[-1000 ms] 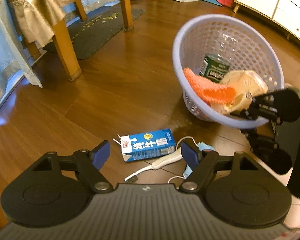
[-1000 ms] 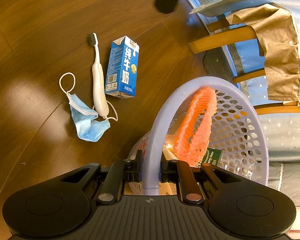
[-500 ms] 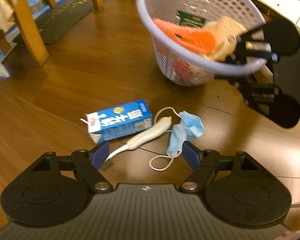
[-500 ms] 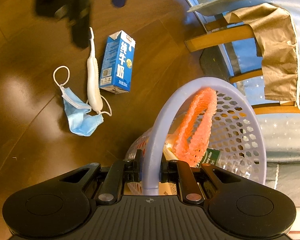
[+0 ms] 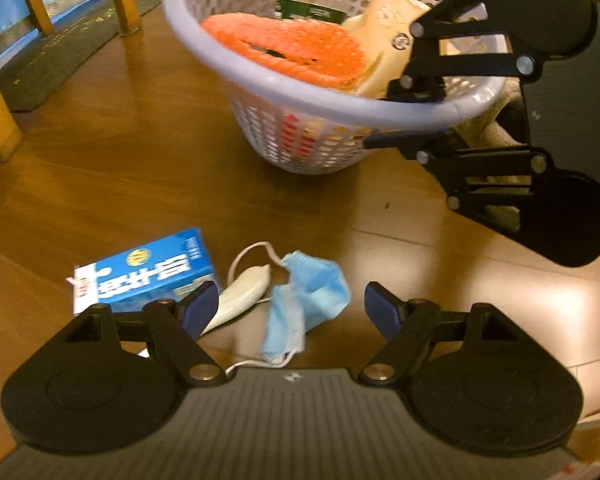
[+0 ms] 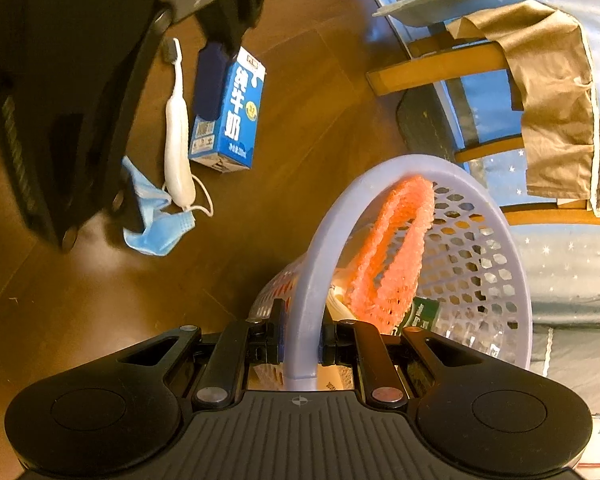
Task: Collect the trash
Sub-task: 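Move the left gripper down to the blue surgical mask, then grasp the blue surgical mask with the left gripper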
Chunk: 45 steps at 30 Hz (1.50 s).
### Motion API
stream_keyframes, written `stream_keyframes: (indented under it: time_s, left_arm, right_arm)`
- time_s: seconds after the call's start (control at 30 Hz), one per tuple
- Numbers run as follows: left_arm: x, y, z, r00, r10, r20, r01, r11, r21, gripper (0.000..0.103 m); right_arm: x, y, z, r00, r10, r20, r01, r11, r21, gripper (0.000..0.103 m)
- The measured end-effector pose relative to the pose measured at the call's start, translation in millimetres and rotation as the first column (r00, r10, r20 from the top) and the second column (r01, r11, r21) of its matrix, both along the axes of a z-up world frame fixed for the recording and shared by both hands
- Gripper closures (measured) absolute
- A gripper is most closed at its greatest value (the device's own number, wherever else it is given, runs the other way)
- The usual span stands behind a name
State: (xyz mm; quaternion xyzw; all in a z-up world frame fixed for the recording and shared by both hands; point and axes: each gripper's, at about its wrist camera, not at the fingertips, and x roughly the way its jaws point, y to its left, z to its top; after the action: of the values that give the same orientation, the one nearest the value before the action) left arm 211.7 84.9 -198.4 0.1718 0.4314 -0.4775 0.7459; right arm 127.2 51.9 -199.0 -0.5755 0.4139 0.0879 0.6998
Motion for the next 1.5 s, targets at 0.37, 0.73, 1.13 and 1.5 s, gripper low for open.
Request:
stream_keyframes:
  time_s: [0.37, 0.73, 1.13, 1.5]
  left_arm:
    - [-20, -12, -25, 0.999, -0.04, 0.011, 0.04, 0.999, 0.006, 0.026]
    - [-20, -23, -54, 0.999, -0.001, 0.036, -0.001, 0.998, 0.061, 0.04]
    - [-21, -37, -63, 0.998, -0.028, 0.048, 0.024, 0.996, 0.081, 0.05]
    - [-22, -36, -74, 0.998, -0.033, 0.057, 0.027, 0.994, 0.108, 0.074]
  right_arm:
    - [-3, -11, -4, 1.0, -0.003, 0.001, 0.004, 1.0, -0.027, 0.093]
    - [-4, -16, -4, 1.0, -0.011, 0.005, 0.011, 1.0, -0.026, 0.093]
    - [2, -26, -8, 0.999, -0.037, 0.008, 0.037, 0.998, -0.045, 0.093]
    - [4, -29, -7, 0.998, -0.056, 0.008, 0.057, 0.997, -0.043, 0.093]
